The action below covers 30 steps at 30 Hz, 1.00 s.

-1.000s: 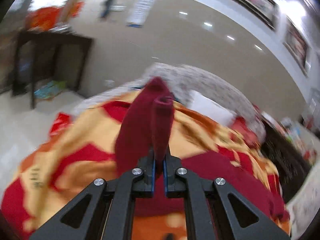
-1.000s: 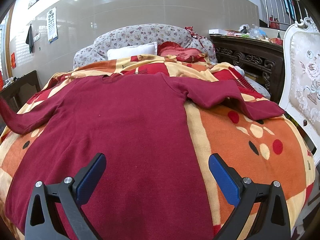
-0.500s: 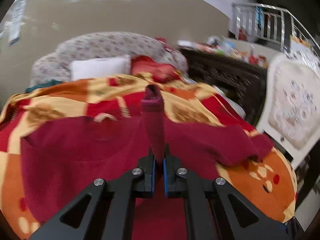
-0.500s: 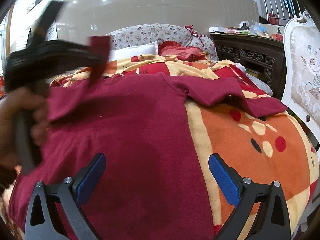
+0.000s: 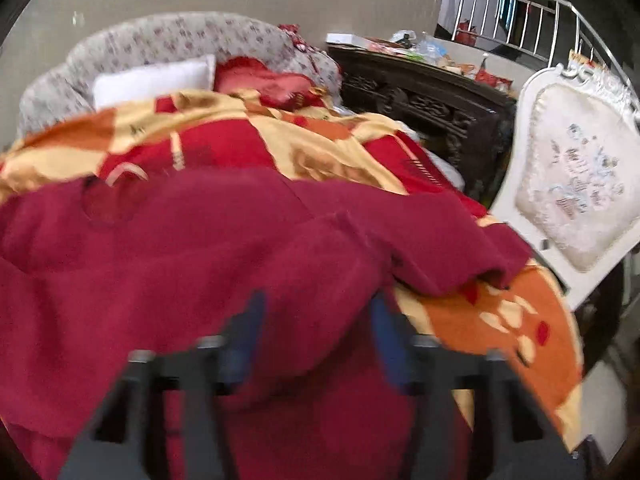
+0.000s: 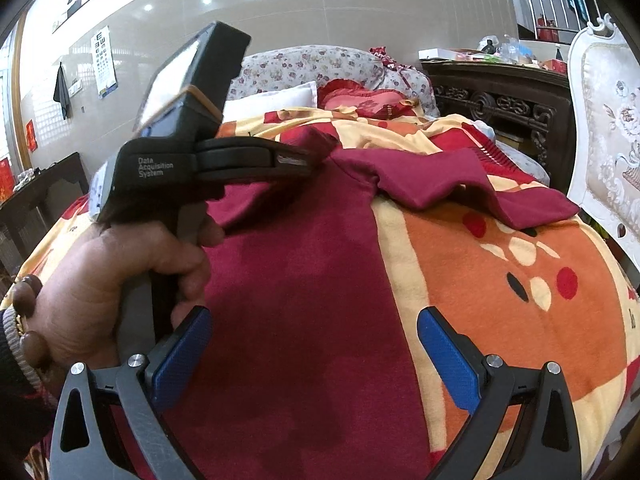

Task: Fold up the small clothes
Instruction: 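Carry the held sleeve across the sweatshirt body with the left gripper, then lay the sleeve on the sweatshirt and open the left gripper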

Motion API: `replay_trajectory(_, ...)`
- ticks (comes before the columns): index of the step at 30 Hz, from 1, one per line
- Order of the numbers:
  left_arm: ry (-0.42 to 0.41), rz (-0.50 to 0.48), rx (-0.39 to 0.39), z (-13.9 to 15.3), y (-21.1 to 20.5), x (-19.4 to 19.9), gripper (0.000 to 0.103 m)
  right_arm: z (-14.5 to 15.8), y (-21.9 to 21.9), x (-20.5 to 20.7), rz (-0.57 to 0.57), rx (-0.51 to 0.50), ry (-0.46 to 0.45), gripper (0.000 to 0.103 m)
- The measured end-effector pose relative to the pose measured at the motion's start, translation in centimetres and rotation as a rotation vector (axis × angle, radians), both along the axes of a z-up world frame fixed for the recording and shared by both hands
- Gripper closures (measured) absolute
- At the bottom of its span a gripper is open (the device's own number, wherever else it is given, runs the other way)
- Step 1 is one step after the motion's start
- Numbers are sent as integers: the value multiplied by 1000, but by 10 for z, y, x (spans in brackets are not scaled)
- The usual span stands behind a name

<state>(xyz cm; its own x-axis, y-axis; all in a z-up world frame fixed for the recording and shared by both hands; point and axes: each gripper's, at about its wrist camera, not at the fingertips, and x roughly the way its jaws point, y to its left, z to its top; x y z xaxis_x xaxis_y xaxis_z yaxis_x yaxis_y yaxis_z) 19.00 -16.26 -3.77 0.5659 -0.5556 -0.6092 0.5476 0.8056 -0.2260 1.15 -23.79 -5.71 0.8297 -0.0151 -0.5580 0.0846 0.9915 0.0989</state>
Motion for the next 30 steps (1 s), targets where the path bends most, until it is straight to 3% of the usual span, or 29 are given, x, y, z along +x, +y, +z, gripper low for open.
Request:
replay_trajectory(3, 40, -77, -45, 5, 4, -10, 38, 0, 0, 0, -1, -4, 0, 0)
replay_trajectory(8, 2, -115, -73, 25, 50, -36, 38, 0, -1, 0, 1, -5, 1, 0)
replay_trajectory(11, -52, 7, -21, 31, 106, -34, 38, 0, -1, -1, 0, -5, 1, 0)
replay_trajectory(13, -73, 148, 21, 31, 152, -22, 38, 0, 0, -1, -1, -8, 4, 0)
replay_trajectory(18, -35, 405, 16, 25, 225, 23, 38, 0, 0, 1, -3, -26, 8, 0)
replay_trajectory(21, 76, 484, -42, 9, 245, 60, 39, -1, 1, 3, -1, -36, 16, 0)
replay_trajectory(23, 152, 555, 1, -10, 253, 82, 39, -1, 1, 5, -1, -42, 21, 0)
replay_trajectory(25, 256, 574, -16, -34, 261, 102, 38, -1, 1, 6, -4, -46, 25, 0)
replay_trajectory(30, 193, 568, -22, -25, 264, 93, 37, -1, 1, 6, -8, -51, 20, 0)
